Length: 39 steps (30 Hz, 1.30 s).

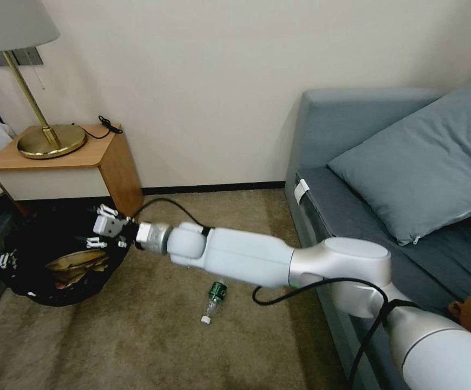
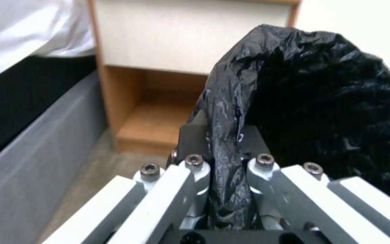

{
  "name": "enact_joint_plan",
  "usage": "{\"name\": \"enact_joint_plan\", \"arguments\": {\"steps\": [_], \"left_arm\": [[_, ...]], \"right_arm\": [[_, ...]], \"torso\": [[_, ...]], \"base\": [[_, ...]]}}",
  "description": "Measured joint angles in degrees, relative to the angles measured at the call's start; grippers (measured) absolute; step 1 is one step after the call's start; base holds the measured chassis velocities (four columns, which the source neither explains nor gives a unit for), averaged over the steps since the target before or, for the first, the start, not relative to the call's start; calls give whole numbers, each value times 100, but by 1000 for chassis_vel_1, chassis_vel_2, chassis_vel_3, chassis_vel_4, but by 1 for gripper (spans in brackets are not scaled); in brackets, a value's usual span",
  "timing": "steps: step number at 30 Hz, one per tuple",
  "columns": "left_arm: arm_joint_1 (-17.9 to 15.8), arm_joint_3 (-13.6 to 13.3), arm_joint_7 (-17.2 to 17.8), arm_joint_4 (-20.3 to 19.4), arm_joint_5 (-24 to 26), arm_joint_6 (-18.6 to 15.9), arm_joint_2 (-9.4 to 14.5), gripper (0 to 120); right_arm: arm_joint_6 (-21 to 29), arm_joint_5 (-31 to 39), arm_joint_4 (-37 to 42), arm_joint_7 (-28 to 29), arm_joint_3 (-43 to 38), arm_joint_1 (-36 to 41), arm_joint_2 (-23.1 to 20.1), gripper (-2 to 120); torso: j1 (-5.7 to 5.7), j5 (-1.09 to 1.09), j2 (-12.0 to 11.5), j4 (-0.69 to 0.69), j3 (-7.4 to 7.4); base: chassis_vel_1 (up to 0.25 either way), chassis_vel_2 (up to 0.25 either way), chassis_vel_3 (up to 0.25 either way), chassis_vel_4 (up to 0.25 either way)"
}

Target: Pick up the trash bin, then pick up the garbage on the floor and place it into the trash bin.

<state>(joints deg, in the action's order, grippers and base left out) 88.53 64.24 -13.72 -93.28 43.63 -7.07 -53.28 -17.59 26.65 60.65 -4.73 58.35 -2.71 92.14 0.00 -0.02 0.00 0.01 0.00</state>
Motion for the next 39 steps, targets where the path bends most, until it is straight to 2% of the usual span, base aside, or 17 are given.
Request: {"name": "enact_joint_plan", "arguments": {"steps": [4,6,12,14,16,17,19,21,23,25,26,28,29,30,32,37,39], "left_arm": [[14,45,-94,184,-31,96,36,4],[15,84,-193,400,-65,198,83,4],[6,87,-277,495,-72,218,122,4],[27,95,-311,481,-73,231,111,4],[40,105,-311,460,-74,234,96,4],[51,109,-312,420,-77,235,57,4],[47,107,-314,410,-78,236,44,4],[-9,23,-317,405,-109,236,-3,4],[-23,-3,-318,412,-123,236,-11,4],[-69,-85,-318,446,-173,236,-36,4],[-69,-85,-318,446,-173,236,-36,4],[-72,-104,-319,444,-191,236,-51,4],[-72,-104,-319,444,-191,236,-51,4],[-63,-104,-323,423,-193,236,-57,4],[-52,-103,-328,390,-194,236,-63,4],[-77,-142,-331,366,-198,226,-81,4],[-102,-199,-332,349,-216,217,-119,4]], "right_arm": [[87,-398,-31,-45,-98,-47,-55,90],[256,-979,-146,-77,-249,-36,-440,99],[353,-1292,-248,-456,-296,-55,-919,100],[92,-1883,-329,-859,-320,-118,-1229,100],[-27,-2167,-345,-1016,-388,-115,-1292,100],[-300,-2900,-423,-1311,-653,-54,-1383,100],[-368,-3116,-458,-1375,-722,-27,-1400,100],[-691,-4004,-690,-1569,-1031,179,-1450,100],[-756,-4149,-735,-1592,-1090,223,-1451,100],[-1112,-4789,-865,-1909,-1364,418,-1447,100],[-1112,-4789,-865,-1909,-1364,418,-1447,100],[-1557,-5554,-910,-2403,-1723,590,-1393,100],[-1557,-5554,-910,-2403,-1723,590,-1393,100],[-1771,-6014,-924,-2653,-1950,693,-1351,100],[-1932,-6454,-912,-2889,-2130,819,-1335,100],[-2078,-6793,-892,-3145,-2238,979,-1332,100],[-2285,-7098,-857,-3553,-2406,1135,-1283,100]], "torso": [[0,1,0,3,0],[0,1,1,0,0],[0,4,1,-7,0],[0,4,1,-3,0],[0,4,1,-2,0],[0,4,1,1,-1],[0,4,1,1,-1],[0,4,1,0,0],[0,4,1,-1,0],[0,4,1,-2,0],[0,4,1,-2,0],[0,2,1,0,0],[0,2,1,0,0],[0,3,1,0,0],[0,2,0,1,0],[0,3,1,-2,0],[0,2,1,-1,0]], "base": [[0,0,0,0],[0,0,0,0],[0,0,0,0],[0,0,0,0],[0,0,0,0],[0,0,0,0],[0,0,0,0],[0,0,0,0],[0,0,0,0],[0,0,0,0],[0,0,0,0],[0,0,0,0],[0,0,0,0],[0,0,0,0],[0,0,0,0],[0,0,0,0],[0,0,0,0]]}}
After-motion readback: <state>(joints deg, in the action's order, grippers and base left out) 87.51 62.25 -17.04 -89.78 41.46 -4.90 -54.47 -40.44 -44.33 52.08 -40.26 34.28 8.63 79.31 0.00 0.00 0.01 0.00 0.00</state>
